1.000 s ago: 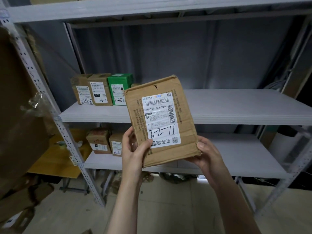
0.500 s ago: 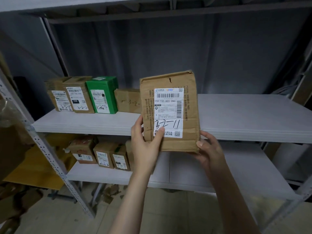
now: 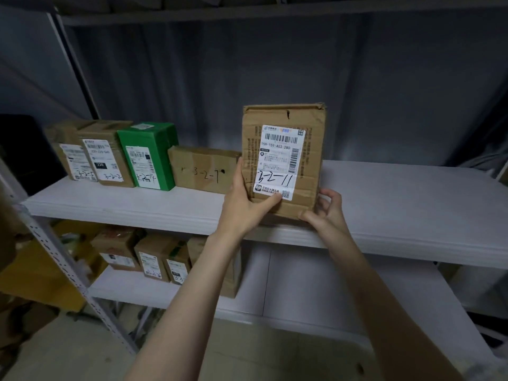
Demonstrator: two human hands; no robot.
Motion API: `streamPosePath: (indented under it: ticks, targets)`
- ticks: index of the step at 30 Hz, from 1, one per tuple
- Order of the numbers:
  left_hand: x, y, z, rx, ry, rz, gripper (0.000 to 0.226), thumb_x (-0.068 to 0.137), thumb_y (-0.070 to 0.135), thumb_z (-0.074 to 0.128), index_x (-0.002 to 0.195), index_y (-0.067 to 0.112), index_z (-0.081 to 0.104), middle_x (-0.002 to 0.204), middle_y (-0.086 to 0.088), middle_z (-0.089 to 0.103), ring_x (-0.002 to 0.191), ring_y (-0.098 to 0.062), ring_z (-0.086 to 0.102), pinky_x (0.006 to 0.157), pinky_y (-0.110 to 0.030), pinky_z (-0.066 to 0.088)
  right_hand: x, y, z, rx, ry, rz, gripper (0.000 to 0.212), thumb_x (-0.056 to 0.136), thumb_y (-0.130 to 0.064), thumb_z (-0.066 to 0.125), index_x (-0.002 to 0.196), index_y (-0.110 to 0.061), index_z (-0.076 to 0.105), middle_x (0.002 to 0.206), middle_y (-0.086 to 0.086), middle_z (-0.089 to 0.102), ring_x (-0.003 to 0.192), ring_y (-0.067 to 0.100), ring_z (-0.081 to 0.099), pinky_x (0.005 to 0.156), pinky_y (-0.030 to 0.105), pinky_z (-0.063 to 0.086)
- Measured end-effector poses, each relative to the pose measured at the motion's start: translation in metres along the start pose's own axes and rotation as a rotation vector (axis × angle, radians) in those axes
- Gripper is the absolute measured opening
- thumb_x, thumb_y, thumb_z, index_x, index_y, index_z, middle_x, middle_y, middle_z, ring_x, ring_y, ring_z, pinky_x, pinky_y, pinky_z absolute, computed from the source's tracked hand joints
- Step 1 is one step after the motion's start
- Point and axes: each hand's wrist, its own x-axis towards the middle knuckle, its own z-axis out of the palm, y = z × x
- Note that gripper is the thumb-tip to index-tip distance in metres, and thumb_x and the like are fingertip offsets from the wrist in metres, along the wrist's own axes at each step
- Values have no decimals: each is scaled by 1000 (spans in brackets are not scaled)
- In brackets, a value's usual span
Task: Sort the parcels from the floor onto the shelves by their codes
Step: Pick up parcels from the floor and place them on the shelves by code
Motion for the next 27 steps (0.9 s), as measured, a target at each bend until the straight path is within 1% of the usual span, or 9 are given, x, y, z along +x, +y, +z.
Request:
streamPosePath:
  ticks: [4, 6, 8, 10, 13, 17, 21, 24, 27]
  targets:
    - [14, -11, 4, 89, -7, -28, 110, 69, 52, 79, 154, 35, 10, 143, 11, 52, 129, -16, 51, 108, -40, 42, 29, 17, -3, -161, -30, -21, 64, 79, 16, 69, 122, -11, 30, 118, 5, 55, 100, 3, 60, 84, 17, 52]
    - [20, -17, 8, 151, -25, -29, 110, 69, 53, 78, 153, 36, 8, 142, 9, 53, 127, -20, 53, 106, -41, 44, 37, 25, -2, -230, -39, 7, 69, 71, 1, 82, 120, -14, 36, 121, 3, 59, 107, 12, 64, 97, 33, 53]
    - [25, -25, 13, 183, -46, -36, 111, 70, 50, 77, 153, 38, 5, 141, 7, 54, 126, -22, 54, 104, -41, 45, 41, 33, -1, -297, -21, 23, 77, 57, -23, 87, 118, -22, 40, 114, -8, 64, 105, 11, 67, 99, 41, 53]
    - [29, -31, 18, 169, -43, -55, 109, 72, 45, 77, 154, 37, 5, 139, 7, 56, 125, -23, 55, 104, -38, 44, 43, 42, 3, -360, 10, 8, 78, 56, -39, 82, 121, -25, 41, 113, -12, 66, 104, 9, 67, 98, 44, 53]
    - [36, -39, 21, 150, -30, -60, 103, 78, 34, 75, 155, 30, 8, 140, 5, 55, 126, -23, 53, 100, -27, 39, 42, 47, 11, -611, 69, -31, 82, 66, -67, 54, 134, -26, 35, 128, -4, 64, 119, 20, 60, 97, 45, 49]
    - [46, -46, 23, 158, -64, -31, 96, 83, 23, 69, 156, 25, 6, 142, 2, 53, 127, -24, 51, 95, -23, 37, 49, 53, 16, -725, 162, -131, 58, 93, -54, 47, 141, -21, 41, 134, 4, 56, 125, 26, 51, 97, 43, 46]
    - [43, -65, 33, 194, 17, -98, 79, 87, 30, 67, 152, 20, 22, 133, -3, 61, 118, -28, 57, 93, -31, 45, 50, 59, 22, -939, 224, -174, 51, 99, -46, 42, 141, -19, 46, 125, 9, 58, 114, 30, 52, 90, 42, 47]
    - [38, -78, 43, 222, 167, -118, 53, 88, 30, 67, 130, 9, 42, 114, -8, 68, 103, -31, 63, 80, -34, 48, 47, 64, 25, -1037, 264, -218, 36, 99, -37, 48, 125, -14, 57, 111, 9, 67, 108, 30, 56, 86, 40, 44]
    - [39, -79, 46, 202, 234, -141, 42, 89, 29, 68, 111, 8, 40, 94, -8, 63, 86, -31, 60, 67, -31, 38, 49, 65, 28, -1078, 304, -203, 21, 98, -33, 49, 104, -14, 55, 95, 9, 67, 102, 30, 58, 82, 40, 42]
